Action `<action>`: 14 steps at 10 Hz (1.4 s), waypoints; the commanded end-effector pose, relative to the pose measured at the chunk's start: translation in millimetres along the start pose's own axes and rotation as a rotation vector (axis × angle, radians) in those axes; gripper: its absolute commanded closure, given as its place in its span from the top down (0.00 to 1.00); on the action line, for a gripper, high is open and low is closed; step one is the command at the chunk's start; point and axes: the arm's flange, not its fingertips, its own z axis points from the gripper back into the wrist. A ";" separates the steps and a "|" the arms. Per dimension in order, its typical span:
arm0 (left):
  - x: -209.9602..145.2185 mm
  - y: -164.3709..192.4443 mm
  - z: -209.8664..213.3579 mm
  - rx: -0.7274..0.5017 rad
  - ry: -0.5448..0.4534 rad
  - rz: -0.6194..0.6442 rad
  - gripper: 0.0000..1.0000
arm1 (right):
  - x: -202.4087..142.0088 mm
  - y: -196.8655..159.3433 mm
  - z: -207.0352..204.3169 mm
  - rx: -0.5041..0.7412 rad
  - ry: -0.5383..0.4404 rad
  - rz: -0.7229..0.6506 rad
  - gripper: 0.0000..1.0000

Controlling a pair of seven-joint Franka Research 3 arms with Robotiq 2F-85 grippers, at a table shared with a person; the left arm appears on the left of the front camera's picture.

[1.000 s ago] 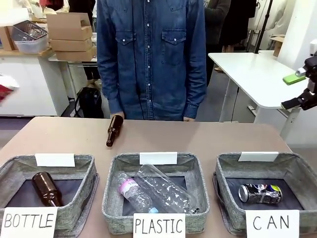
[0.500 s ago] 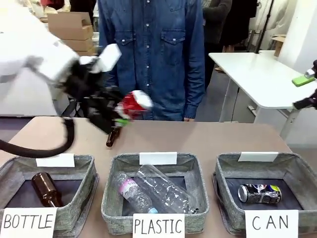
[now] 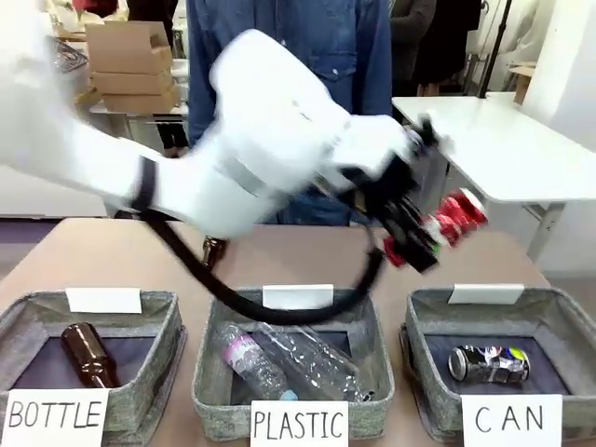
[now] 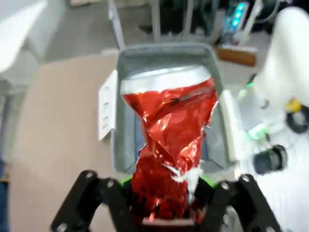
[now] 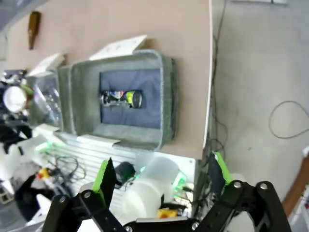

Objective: Sort the can waste into the basket.
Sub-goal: Pick up the can waste from the table and place it in the right Fabric basket.

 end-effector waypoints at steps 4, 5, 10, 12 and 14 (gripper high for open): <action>10.7 14.3 -72.5 -0.006 0.052 0.114 0.19 | 4.8 13.7 13.1 -0.007 0.022 0.048 1.00; 10.7 14.3 -72.5 -0.006 0.052 0.114 0.19 | 4.8 13.7 13.1 -0.007 0.022 0.048 1.00; 20.1 14.9 -94.8 -0.042 0.012 0.099 0.67 | 4.8 13.7 13.1 -0.007 0.022 0.048 1.00; 23.4 9.8 -94.5 -0.057 0.011 0.074 1.00 | 4.8 13.7 13.1 -0.007 0.022 0.048 1.00; 23.2 8.4 -93.8 -0.061 0.009 0.072 1.00 | 4.8 13.7 13.1 -0.007 0.022 0.048 1.00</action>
